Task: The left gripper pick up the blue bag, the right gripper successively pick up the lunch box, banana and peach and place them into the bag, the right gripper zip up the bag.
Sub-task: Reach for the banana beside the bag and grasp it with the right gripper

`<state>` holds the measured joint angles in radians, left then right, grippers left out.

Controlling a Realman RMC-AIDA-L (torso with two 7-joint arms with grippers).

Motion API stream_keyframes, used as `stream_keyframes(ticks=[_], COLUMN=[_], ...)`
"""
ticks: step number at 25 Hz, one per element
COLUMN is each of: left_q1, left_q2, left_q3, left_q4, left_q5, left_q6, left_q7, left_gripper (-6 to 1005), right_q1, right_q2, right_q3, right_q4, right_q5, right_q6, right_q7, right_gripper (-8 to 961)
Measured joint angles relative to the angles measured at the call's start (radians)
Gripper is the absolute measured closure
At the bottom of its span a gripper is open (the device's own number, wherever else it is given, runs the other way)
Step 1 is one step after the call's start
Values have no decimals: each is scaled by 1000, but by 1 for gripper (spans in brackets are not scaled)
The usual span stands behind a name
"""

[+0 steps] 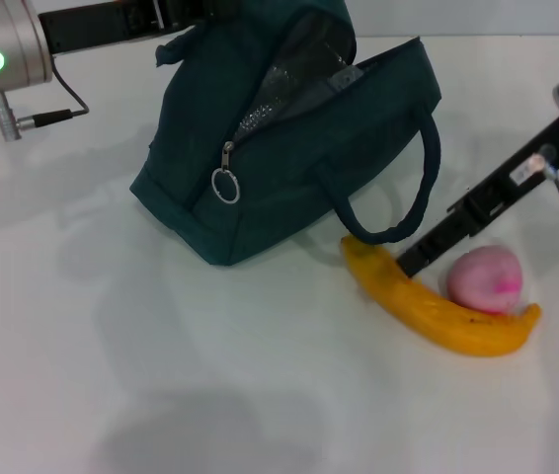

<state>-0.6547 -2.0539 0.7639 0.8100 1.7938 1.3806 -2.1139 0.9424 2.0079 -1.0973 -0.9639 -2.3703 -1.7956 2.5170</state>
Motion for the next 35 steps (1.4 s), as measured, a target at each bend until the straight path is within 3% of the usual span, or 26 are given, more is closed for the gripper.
stream_keyframes(ticks=[4, 20, 35], left_q1=[-2, -6, -10], left_q2=[-1, -2, -6], left_q3=[1, 5, 2], left_q4=[0, -11, -13], left_q5=[3, 4, 7], left_q6=[-12, -21, -22], left_q7=[0, -2, 4], left_gripper=[943, 942, 942], right_q1=[9, 13, 39], right_q2=[1, 9, 17], right_q3=[-22, -258, -380], right_q4=[78, 136, 148], right_q5=[-5, -20, -23], right_q6=[28, 194, 277], right_q7=[-5, 6, 23], right_gripper=[102, 107, 110])
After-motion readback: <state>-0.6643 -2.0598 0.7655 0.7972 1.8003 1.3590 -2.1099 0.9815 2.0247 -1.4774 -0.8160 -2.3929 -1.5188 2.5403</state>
